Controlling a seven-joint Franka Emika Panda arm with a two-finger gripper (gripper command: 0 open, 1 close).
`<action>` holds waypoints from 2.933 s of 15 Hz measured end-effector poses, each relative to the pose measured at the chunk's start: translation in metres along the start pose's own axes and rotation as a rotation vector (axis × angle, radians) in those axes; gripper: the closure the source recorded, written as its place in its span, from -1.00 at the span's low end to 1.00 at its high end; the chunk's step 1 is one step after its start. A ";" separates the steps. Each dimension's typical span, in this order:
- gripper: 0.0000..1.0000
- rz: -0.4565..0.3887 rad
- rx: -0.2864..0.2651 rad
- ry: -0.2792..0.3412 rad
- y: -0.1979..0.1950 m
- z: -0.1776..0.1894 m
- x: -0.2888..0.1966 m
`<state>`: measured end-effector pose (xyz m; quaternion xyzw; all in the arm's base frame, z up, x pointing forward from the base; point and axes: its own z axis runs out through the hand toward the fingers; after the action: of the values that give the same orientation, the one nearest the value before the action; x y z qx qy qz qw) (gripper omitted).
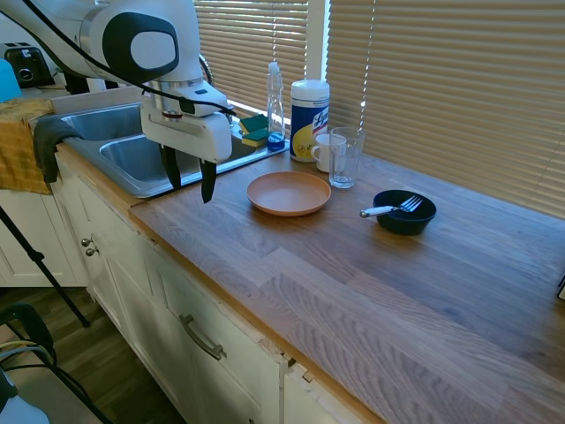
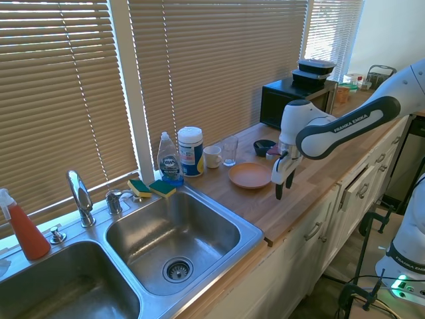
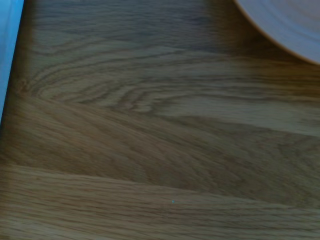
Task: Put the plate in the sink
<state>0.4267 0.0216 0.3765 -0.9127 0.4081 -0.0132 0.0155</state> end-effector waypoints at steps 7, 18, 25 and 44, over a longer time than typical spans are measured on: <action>-1.00 0.090 0.088 0.025 -0.003 -0.035 0.042; -1.00 0.431 0.173 -0.004 0.030 -0.006 0.191; -1.00 0.459 0.175 -0.046 0.028 0.038 0.242; 1.00 0.375 0.185 -0.105 0.008 0.059 0.251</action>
<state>0.5898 -0.1696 0.3200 -0.8150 0.5664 0.0000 0.1228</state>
